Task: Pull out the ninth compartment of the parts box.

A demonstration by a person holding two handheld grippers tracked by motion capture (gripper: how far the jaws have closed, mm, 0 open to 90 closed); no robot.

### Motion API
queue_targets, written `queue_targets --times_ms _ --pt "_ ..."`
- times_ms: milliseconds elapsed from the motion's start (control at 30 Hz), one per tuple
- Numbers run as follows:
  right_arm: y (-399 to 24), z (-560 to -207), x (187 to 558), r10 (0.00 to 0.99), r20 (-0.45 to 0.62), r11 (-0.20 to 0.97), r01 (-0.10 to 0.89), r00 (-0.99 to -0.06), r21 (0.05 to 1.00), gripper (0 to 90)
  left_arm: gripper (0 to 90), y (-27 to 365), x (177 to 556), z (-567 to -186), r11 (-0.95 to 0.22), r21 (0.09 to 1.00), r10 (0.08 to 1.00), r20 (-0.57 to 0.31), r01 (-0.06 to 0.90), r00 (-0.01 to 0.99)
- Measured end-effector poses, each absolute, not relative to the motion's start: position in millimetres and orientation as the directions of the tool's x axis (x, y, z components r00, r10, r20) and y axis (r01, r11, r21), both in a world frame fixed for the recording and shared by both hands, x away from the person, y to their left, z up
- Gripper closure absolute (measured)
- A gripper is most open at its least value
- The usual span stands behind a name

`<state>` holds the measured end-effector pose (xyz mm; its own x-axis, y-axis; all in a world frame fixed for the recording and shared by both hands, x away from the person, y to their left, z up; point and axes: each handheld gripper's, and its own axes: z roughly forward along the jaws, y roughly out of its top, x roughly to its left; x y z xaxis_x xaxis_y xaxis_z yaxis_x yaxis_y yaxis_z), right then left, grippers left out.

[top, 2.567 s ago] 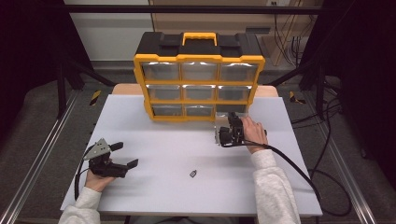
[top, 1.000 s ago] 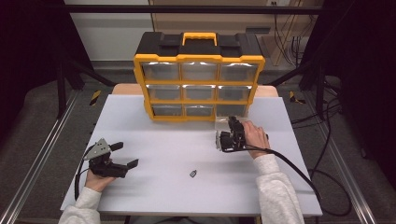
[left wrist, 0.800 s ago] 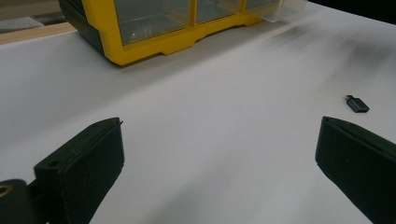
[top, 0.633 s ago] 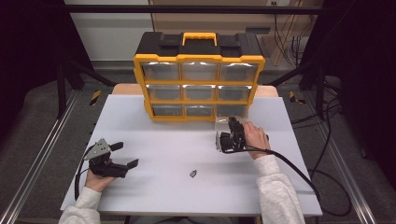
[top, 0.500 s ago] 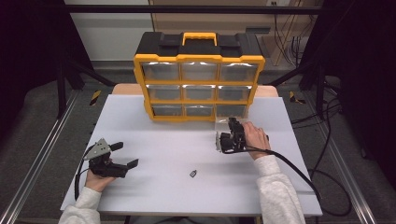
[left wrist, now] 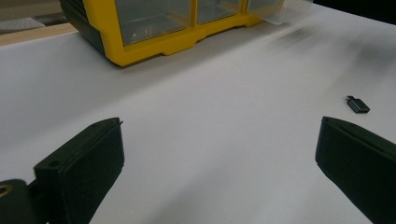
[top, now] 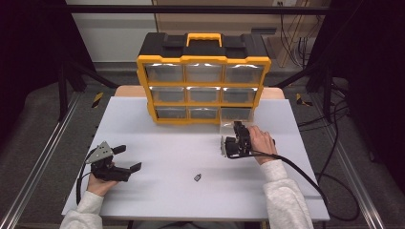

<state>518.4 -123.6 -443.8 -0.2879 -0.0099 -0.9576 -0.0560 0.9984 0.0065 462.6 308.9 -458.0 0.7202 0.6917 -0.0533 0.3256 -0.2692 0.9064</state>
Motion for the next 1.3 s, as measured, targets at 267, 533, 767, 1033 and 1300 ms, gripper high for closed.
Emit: queue_targets --times_ms 267,533,767,1033,1300 --pt "-123.4 -443.6 515.7 -0.012 -0.956 0.999 -0.051 -0.292 0.003 76.2 0.5 309.1 462.8 -458.0 -0.27 0.906 0.693 -0.052 0.326 0.719" --pt "-123.8 -442.9 513.2 -0.018 -0.954 0.998 -0.057 -0.298 -0.001 76.1 0.6 309.0 462.7 -458.0 -0.271 0.906 0.693 -0.052 0.326 0.719" --pt "-124.2 -443.0 511.0 -0.025 -0.954 0.998 -0.062 -0.3 -0.006 75.9 0.5 309.0 462.8 -458.0 -0.271 0.905 0.693 -0.052 0.326 0.719" --pt "-125.3 -441.9 509.2 -0.024 -0.952 0.998 -0.067 -0.306 -0.004 75.8 0.6 308.9 463.1 -458.4 -0.27 0.905 0.693 -0.054 0.329 0.719" --pt "-125.2 -441.7 509.4 -0.03 -0.952 0.997 -0.071 -0.306 -0.008 75.0 0.5 308.8 463.0 -458.4 -0.271 0.905 0.692 -0.054 0.329 0.72"
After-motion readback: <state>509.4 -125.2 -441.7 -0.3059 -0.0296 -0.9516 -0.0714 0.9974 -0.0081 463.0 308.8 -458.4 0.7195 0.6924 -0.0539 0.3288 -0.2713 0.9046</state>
